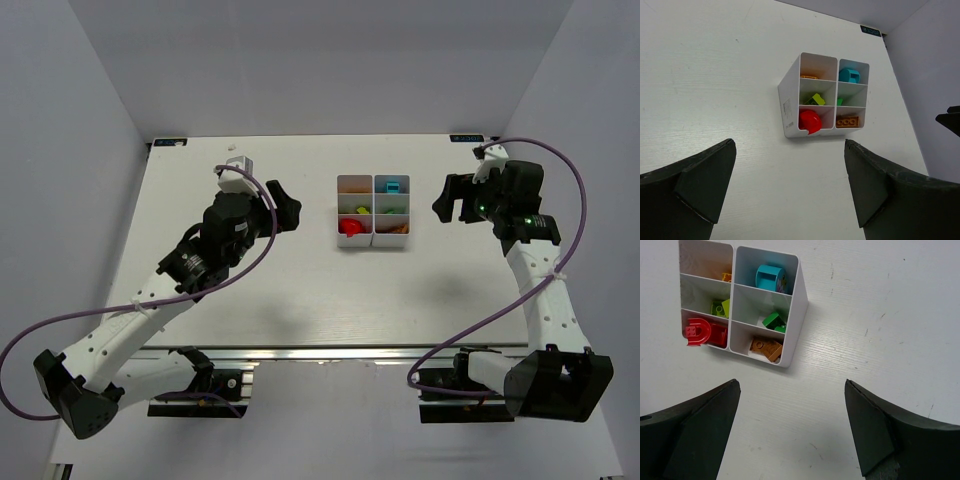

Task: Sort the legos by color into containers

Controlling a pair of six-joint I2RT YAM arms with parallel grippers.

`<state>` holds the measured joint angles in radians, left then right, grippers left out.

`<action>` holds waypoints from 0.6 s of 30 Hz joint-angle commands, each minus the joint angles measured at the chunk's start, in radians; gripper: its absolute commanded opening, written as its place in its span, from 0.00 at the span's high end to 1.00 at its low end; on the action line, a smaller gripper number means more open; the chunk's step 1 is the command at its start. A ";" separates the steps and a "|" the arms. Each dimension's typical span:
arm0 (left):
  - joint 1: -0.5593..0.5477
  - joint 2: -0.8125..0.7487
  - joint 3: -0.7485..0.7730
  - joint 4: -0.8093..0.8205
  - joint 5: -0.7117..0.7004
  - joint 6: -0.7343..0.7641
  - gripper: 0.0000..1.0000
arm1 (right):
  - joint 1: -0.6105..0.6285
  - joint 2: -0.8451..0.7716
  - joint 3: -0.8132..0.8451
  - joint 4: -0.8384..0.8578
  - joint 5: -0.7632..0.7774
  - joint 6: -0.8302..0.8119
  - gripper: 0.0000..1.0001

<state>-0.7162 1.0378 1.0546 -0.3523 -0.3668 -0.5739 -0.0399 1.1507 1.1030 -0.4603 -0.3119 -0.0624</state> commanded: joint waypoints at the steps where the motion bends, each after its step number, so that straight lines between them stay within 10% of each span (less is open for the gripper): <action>1: 0.003 -0.021 0.018 -0.014 -0.012 -0.001 0.02 | -0.006 -0.017 0.009 0.045 0.005 -0.001 0.11; 18: 0.003 -0.005 0.021 -0.005 -0.012 0.003 0.02 | -0.006 -0.016 0.004 0.054 0.013 0.003 0.11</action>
<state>-0.7162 1.0397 1.0546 -0.3519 -0.3668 -0.5758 -0.0399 1.1507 1.1027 -0.4446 -0.3084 -0.0620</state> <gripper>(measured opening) 0.982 0.895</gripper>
